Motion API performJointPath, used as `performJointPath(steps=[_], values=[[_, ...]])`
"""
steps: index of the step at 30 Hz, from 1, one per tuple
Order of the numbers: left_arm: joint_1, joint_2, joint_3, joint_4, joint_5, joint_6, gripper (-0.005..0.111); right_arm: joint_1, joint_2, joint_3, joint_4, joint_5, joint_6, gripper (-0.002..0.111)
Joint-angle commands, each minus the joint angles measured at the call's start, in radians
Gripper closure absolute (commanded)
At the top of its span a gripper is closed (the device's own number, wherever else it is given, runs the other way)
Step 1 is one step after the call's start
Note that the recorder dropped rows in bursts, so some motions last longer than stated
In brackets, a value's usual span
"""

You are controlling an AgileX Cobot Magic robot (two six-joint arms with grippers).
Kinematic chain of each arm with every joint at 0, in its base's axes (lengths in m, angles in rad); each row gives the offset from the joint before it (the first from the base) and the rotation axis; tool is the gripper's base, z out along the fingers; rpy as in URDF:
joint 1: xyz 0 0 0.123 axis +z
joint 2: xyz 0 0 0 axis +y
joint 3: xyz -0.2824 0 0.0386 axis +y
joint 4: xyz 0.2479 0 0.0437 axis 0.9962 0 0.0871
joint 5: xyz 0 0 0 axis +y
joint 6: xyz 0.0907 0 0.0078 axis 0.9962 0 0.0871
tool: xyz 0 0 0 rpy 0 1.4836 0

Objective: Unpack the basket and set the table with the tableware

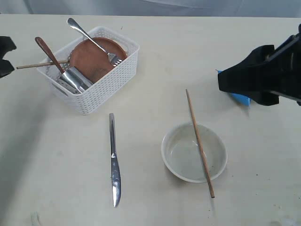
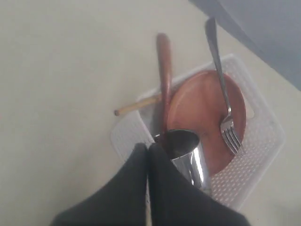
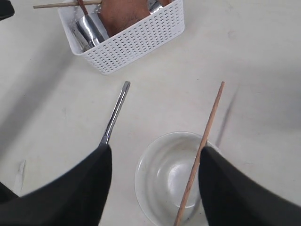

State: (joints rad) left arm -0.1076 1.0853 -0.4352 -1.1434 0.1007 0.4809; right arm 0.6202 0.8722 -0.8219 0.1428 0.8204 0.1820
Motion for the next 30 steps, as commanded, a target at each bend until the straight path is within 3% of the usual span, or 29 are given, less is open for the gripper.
performJointPath(steps=[1,5,11,14,19,25,30], values=[[0.005,-0.104,0.030,-0.016,-0.003,-0.010,0.107,-0.002,0.002,-0.003,0.005,-0.010,-0.022,0.055],[0.032,-0.099,-0.022,-0.013,0.138,0.039,0.107,-0.002,0.002,-0.003,0.005,-0.006,-0.042,0.055],[0.297,-0.031,-0.208,-0.015,0.517,0.178,0.107,-0.002,0.002,-0.003,0.005,-0.004,-0.068,0.055],[0.373,0.055,-0.316,-0.008,0.674,0.272,0.107,0.000,0.002,-0.003,0.007,0.005,-0.079,0.055],[0.477,0.268,-0.478,0.043,0.955,0.281,0.107,0.000,0.002,-0.003,0.009,0.012,-0.105,0.055],[0.505,0.329,-0.410,0.023,0.926,0.265,0.106,0.000,0.002,-0.003,0.012,-0.011,-0.120,0.055],[0.505,0.313,-0.306,0.006,0.829,0.333,0.095,0.000,0.002,-0.003,0.016,-0.031,-0.120,0.055]])
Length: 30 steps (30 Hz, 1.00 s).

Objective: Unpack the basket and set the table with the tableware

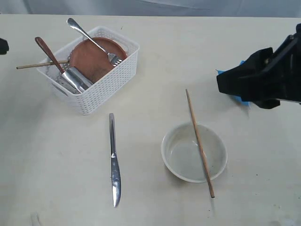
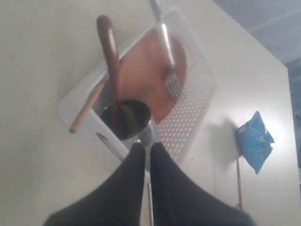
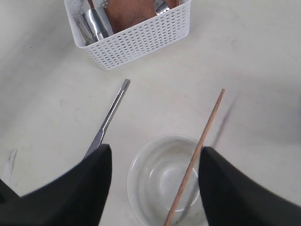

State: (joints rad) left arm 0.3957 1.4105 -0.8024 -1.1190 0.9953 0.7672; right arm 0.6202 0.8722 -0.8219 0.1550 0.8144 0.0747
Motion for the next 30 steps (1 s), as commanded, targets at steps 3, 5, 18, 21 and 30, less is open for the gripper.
performJointPath(steps=[3,5,18,21,30], values=[[0.002,-0.012,0.079,-0.010,-0.108,0.056,0.085,0.000,0.002,-0.003,0.004,-0.027,-0.013,0.055],[0.002,-0.012,0.079,-0.014,-0.133,0.072,0.077,0.000,0.002,-0.003,0.004,-0.027,-0.013,0.055],[-0.002,0.105,0.079,-0.111,-0.146,0.184,0.067,0.000,0.002,-0.003,0.006,-0.060,-0.013,0.055],[-0.002,0.130,0.079,-0.148,-0.155,0.218,0.067,0.000,0.002,-0.003,0.006,-0.065,-0.013,0.055],[-0.070,0.180,0.079,-0.198,-0.206,0.287,0.067,0.000,0.002,-0.003,0.008,-0.077,-0.009,0.055]])
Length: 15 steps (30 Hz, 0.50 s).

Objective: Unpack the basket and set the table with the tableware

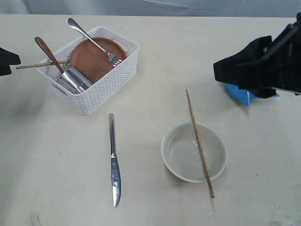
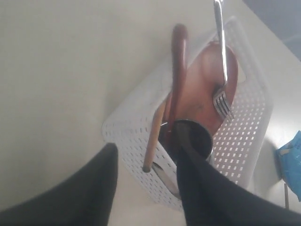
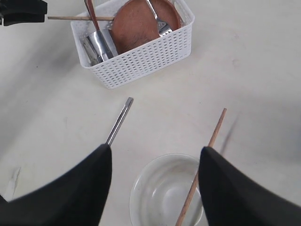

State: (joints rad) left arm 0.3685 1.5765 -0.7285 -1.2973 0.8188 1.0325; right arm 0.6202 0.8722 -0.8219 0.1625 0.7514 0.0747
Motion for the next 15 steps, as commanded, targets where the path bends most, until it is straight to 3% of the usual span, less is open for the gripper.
performJointPath(steps=[1,8,15], values=[[-0.054,0.016,0.005,-0.020,-0.044,0.022,0.067,0.000,0.002,-0.003,0.000,-0.014,-0.009,0.055],[-0.064,0.018,0.005,-0.041,-0.105,0.025,0.067,0.000,0.002,-0.003,0.015,-0.013,-0.009,0.055],[-0.064,0.027,0.001,-0.059,-0.072,0.043,0.067,0.000,0.002,-0.003,0.015,-0.013,-0.009,0.055]])
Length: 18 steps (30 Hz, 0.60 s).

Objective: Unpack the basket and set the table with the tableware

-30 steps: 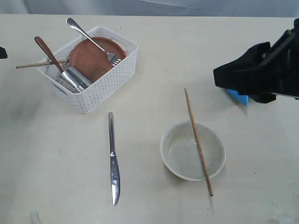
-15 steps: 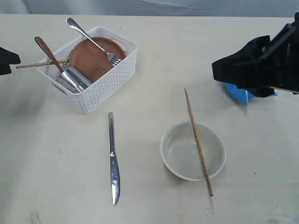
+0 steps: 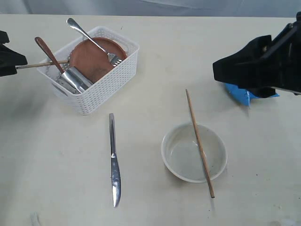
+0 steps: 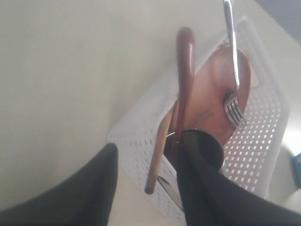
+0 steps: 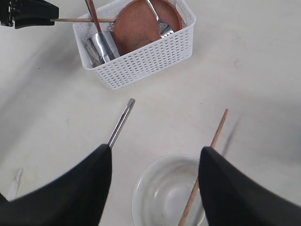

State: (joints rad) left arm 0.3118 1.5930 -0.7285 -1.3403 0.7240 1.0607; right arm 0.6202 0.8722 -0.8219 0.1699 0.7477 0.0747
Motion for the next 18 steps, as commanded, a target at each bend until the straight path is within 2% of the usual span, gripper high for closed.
performJointPath(steps=[1,18], values=[[-0.007,0.018,0.001,-0.016,0.032,0.017,0.067,0.000,0.002,-0.003,0.008,-0.010,-0.009,0.055],[-0.007,0.065,-0.025,-0.074,0.035,0.075,0.067,0.000,0.002,-0.003,0.008,-0.010,-0.009,0.055]])
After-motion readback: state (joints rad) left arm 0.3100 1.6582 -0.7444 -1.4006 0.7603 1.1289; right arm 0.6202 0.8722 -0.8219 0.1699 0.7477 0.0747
